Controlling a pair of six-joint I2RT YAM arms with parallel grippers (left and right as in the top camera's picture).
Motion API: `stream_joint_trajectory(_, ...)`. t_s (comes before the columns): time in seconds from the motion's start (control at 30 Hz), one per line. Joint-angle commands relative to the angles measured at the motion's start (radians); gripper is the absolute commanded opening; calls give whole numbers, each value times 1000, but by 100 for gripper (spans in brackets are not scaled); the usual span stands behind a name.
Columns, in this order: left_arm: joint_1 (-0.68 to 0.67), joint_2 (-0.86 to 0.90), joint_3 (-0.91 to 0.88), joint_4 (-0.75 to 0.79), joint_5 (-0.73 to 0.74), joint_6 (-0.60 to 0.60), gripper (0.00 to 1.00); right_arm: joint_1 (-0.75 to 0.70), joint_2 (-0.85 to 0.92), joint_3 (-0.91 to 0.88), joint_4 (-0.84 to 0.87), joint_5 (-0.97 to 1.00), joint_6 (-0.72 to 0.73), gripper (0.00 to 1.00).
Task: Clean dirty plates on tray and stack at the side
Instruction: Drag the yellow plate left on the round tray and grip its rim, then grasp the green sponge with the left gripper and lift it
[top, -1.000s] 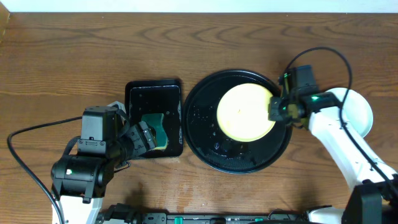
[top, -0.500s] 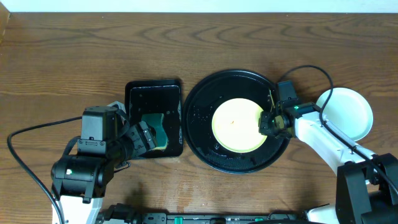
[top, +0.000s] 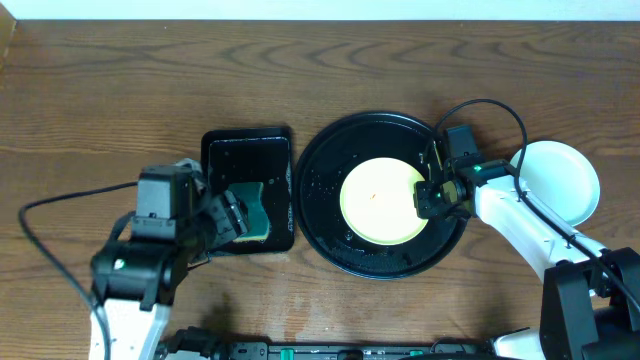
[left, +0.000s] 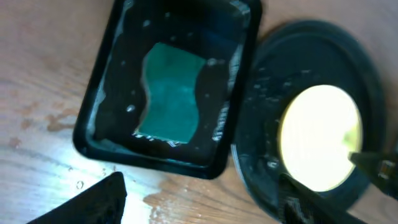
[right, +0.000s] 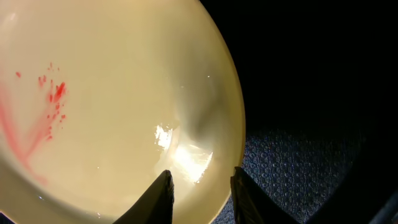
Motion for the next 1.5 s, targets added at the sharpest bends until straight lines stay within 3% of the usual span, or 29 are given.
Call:
stream_joint_trajectory(0.0,3,100,-82,56,-37,54,71,8,-18,18,6,-10,-21,29)
stream_joint_trajectory(0.2,-20,327,-114,182,-50,106,68,8,-46,19,-19,-3,-34,29)
stream_joint_trajectory(0.43,-58,594,-114,313,-121,121,66,8,-205,19,-41,-3,-40,36)
stream_joint_trajectory(0.57,-75,720,-114,385,-122,121,49,8,-306,19,-47,-11,-40,38)
stream_joint_trajectory(0.73,-75,819,-114,450,-122,120,8,10,-381,19,-50,-16,-36,39)
stream_joint_trajectory(1.07,-75,690,-20,291,-111,120,9,17,-386,19,-89,-22,-40,38)
stream_joint_trajectory(1.13,-75,645,-19,267,-111,121,23,17,-386,19,-89,-22,-40,38)
stream_joint_trajectory(1.17,-75,617,-19,256,-119,121,36,17,-386,19,-89,-22,-40,38)
stream_joint_trajectory(1.3,-75,594,-20,276,-159,121,49,17,-386,19,-88,-22,-40,38)
stream_joint_trajectory(1.47,-75,632,-76,397,-175,124,54,17,-386,19,-89,-22,-40,38)
